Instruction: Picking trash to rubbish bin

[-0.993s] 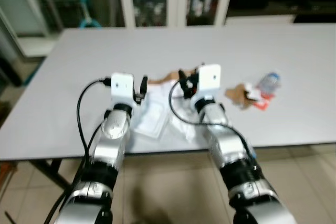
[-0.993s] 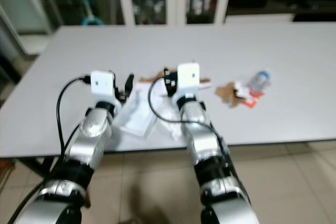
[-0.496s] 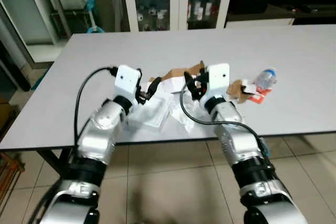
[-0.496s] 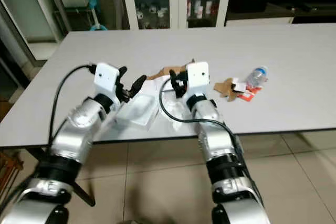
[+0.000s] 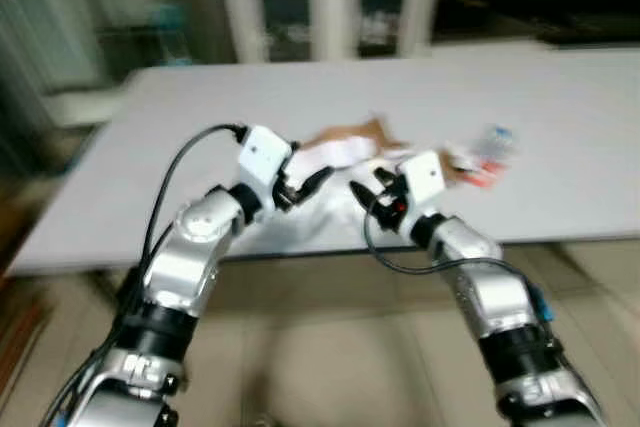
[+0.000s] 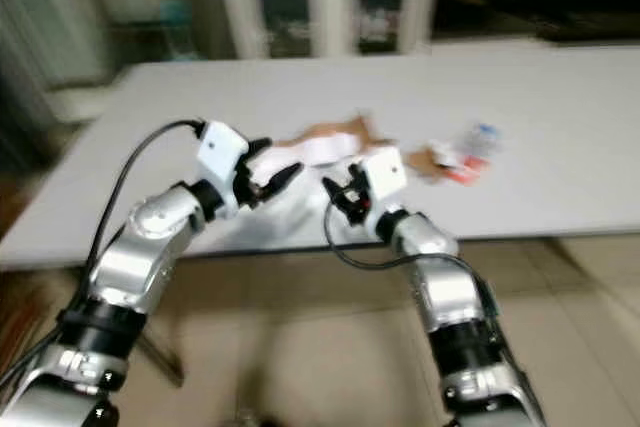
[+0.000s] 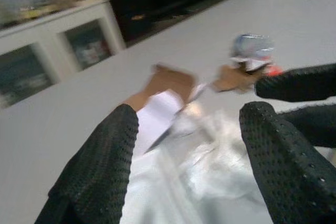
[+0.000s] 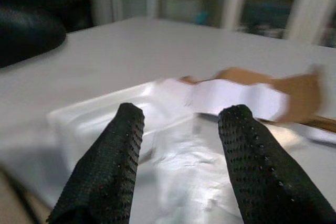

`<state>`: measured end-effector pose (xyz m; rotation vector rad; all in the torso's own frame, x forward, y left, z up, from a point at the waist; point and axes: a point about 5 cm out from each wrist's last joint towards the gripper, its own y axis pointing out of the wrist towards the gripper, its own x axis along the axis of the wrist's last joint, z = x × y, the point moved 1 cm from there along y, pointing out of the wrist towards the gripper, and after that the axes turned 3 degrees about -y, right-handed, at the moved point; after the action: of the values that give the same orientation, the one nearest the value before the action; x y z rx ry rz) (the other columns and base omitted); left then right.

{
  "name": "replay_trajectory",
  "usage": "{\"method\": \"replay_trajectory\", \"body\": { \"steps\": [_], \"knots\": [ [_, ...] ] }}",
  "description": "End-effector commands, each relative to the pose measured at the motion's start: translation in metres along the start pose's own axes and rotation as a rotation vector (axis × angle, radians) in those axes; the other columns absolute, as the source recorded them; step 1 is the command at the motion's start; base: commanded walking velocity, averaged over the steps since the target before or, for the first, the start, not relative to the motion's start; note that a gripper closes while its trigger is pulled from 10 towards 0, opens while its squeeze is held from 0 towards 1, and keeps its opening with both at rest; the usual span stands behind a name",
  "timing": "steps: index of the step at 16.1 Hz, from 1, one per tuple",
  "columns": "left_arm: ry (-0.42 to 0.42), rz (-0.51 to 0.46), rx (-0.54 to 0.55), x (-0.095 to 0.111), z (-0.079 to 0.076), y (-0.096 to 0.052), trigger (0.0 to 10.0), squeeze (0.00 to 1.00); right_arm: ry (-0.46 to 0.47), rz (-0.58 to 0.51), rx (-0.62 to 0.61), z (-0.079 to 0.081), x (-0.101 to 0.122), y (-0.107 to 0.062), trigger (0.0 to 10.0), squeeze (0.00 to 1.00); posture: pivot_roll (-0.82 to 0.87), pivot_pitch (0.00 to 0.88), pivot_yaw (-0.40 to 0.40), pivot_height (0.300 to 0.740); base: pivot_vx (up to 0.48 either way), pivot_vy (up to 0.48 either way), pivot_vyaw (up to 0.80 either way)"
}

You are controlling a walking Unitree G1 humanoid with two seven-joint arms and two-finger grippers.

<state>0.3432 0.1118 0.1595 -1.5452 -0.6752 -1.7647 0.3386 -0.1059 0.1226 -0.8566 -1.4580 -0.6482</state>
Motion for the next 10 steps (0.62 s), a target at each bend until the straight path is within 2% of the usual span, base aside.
{"method": "replay_trajectory", "body": {
  "steps": [1, 4, 7, 10],
  "knots": [
    [0.013, 0.029, 0.007, -0.002, 0.0, 0.0, 10.0, 0.0, 0.005, 0.009, 0.02, 0.004, 0.001, 0.001, 10.0, 0.0, 0.03, 0.014, 0.056, 0.74, 0.0, 0.0, 0.0],
    [0.003, 0.019, 0.076, 0.001, 0.006, 0.002, 10.0, 0.0, 0.015, -0.007, 0.033, 0.006, 0.005, 0.002, 10.0, 0.0, 0.03, 0.016, 0.056, 0.74, 0.0, 0.0, 0.0],
    [0.005, 0.021, 0.146, 0.0, 0.012, 0.003, 10.0, 0.0, 0.019, -0.006, 0.021, 0.004, 0.005, 0.001, 10.0, 0.0, 0.03, 0.017, 0.057, 0.74, 0.298, 0.0, 0.0],
    [-0.031, -0.007, 0.142, 0.002, 0.012, 0.002, 10.0, 0.0, 0.02, -0.005, 0.011, 0.003, 0.006, 0.001, 10.0, 0.0, 0.03, 0.018, 0.055, 0.74, 0.0, 0.0, 0.0]
  ]
}}
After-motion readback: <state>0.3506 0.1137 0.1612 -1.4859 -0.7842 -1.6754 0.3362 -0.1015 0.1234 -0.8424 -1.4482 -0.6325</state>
